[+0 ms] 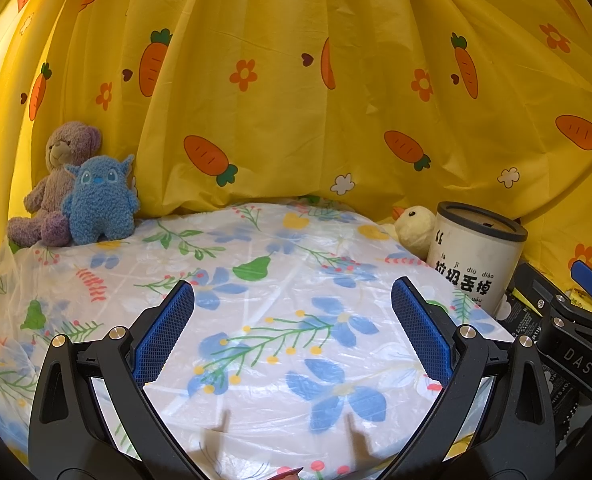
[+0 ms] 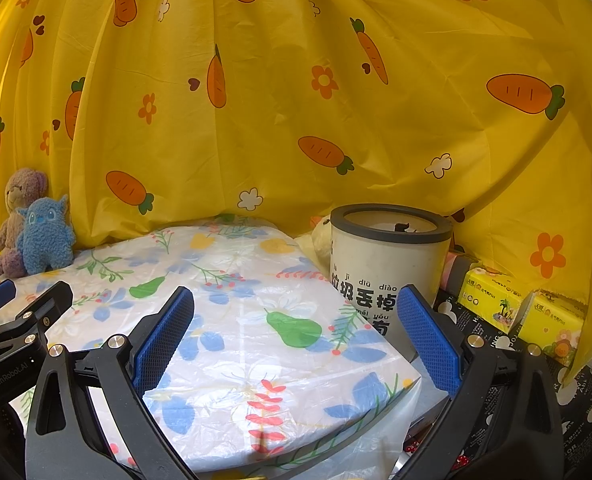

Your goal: Collect trash

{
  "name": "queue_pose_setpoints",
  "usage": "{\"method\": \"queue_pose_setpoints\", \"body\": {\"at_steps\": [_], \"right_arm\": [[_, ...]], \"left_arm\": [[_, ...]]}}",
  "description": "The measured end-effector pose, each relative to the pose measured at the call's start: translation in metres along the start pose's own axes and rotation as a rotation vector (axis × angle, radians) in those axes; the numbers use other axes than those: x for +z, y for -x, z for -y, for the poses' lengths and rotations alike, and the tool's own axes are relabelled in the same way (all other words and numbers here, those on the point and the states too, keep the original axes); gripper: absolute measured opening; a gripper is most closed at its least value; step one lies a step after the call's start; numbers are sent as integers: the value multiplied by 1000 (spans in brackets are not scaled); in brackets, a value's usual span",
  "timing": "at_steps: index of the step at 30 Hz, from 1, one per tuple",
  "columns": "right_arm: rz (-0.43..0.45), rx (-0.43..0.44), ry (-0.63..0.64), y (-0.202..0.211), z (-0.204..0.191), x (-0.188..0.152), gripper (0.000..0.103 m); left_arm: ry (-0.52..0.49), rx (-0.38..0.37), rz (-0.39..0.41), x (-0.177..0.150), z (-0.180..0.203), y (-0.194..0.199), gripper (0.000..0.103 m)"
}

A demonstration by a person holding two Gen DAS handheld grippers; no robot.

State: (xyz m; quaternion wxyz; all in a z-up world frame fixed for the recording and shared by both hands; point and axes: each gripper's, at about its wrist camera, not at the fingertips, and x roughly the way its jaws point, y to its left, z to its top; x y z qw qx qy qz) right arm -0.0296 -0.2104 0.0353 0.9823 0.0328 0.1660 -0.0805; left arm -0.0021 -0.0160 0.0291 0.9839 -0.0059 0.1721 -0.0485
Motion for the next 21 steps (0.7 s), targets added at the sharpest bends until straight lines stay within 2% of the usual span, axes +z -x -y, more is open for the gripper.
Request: {"method": "queue_pose_setpoints", "body": {"at_steps": [21], "right_arm": [[2, 2, 0, 0, -3, 0, 98]], "left_arm": [[-3, -1, 1, -2, 4, -1, 97]]}}
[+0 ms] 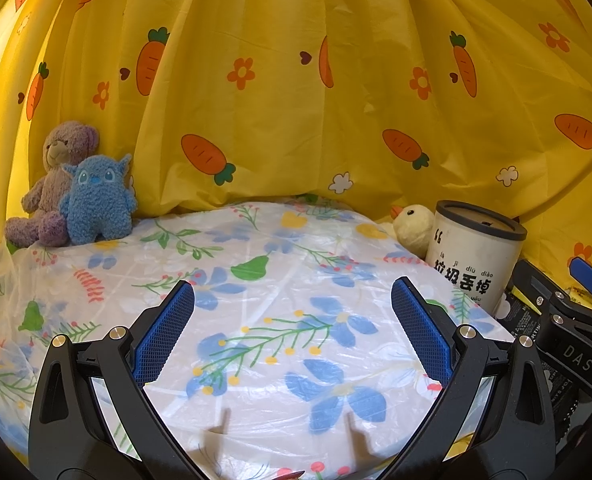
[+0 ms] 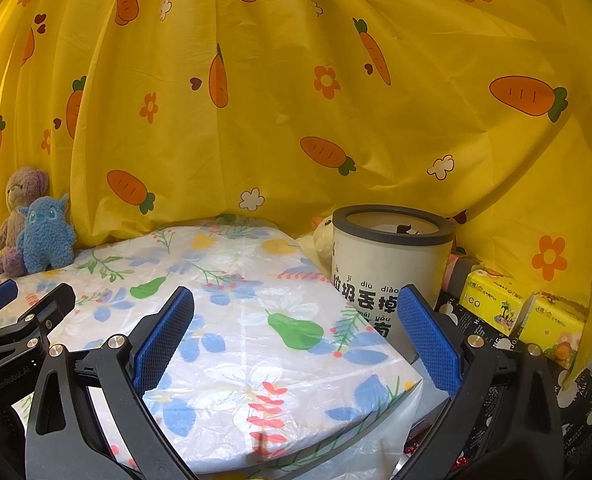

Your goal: Collect trash

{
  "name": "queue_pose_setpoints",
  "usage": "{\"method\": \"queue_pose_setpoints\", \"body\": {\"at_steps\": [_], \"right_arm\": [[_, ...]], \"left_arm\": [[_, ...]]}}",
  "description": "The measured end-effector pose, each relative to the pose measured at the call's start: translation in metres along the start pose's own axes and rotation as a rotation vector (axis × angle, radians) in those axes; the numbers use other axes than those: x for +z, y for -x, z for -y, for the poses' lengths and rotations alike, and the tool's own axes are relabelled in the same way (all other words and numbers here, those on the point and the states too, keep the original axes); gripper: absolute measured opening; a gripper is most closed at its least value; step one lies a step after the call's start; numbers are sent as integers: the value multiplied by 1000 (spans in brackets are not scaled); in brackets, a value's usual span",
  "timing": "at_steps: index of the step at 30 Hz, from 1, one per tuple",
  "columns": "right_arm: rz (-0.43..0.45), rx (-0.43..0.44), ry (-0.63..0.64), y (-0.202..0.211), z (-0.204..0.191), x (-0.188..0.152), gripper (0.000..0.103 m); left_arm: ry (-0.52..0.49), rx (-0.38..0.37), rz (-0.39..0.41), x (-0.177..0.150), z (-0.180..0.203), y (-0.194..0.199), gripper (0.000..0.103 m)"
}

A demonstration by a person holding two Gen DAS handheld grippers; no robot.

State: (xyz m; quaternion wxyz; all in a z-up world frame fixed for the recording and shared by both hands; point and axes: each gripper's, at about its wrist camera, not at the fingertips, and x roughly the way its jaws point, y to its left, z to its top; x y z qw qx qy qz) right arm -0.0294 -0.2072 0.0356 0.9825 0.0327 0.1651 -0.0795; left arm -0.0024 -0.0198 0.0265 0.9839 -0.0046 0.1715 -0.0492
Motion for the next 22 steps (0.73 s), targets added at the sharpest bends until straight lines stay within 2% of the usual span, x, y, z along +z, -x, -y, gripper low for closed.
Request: {"method": "queue_pose_setpoints", "body": {"at_steps": [6, 11, 17, 22], "right_arm": [[-2, 0, 1, 0, 0, 0, 98], [-1, 1, 1, -1, -1, 1, 98], [0, 2, 0, -2, -1, 1, 98], [0, 1, -3, -4, -3, 1, 98]], "left_arm": [[-24, -11, -8, -3, 6, -1, 83], [-31, -27, -5, -4, 6, -2, 84], [-30, -12, 14, -2, 6, 2, 96], [-13, -5, 10, -1, 2, 3, 96]]}}
